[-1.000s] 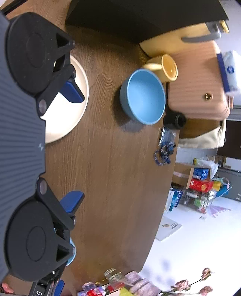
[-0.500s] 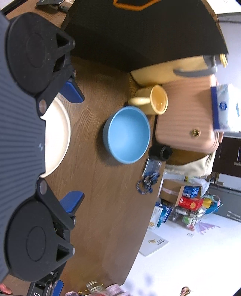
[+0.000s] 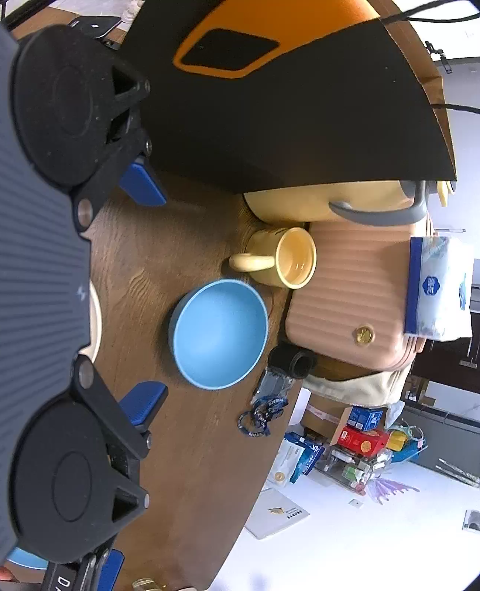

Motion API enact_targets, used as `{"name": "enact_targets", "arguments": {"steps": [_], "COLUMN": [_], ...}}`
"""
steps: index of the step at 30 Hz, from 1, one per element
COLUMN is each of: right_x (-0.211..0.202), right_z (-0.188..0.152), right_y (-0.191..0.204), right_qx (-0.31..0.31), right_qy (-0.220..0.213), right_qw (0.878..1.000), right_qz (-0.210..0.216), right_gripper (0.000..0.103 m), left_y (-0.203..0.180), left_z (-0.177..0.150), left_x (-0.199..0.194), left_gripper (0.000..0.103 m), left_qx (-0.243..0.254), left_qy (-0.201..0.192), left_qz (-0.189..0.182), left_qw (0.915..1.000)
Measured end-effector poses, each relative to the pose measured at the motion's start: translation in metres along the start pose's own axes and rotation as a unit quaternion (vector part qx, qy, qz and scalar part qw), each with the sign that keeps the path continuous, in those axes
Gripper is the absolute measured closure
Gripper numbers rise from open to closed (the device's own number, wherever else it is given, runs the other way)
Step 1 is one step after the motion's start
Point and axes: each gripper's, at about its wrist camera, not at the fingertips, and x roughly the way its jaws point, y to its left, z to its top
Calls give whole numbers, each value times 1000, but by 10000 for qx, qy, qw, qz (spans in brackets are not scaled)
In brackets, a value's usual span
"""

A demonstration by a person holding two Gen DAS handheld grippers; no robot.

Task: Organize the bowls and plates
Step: 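Move both tools to the blue bowl beside the yellow mug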

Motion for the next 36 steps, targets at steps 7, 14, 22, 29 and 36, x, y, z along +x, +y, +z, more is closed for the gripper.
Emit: {"name": "enact_targets", "arguments": {"steps": [7, 14, 22, 29, 36], "right_x": [20, 51, 84, 116, 150], "right_z": [21, 30, 36, 40, 41], "right_y": [26, 34, 37, 33, 28], "right_qx": [-126, -3, 49, 180, 280], "right_qy": [19, 199, 323, 379, 426], "right_qw": [9999, 9998, 9994, 9991, 9987], "right_qz": [-26, -79, -102, -39, -7], "right_gripper": [0, 0, 0, 4, 8], "left_y": [13, 16, 20, 19, 17], "left_z": [24, 36, 45, 48, 50], "left_x": [17, 51, 90, 124, 147], "left_gripper": [0, 0, 0, 0, 0], "left_qx": [-130, -192, -306, -341, -444], "left_qy": [8, 253, 494, 698, 622], "left_qz": [-39, -129, -150, -160, -128], "left_qw": [9999, 9994, 9982, 9968, 9970]}}
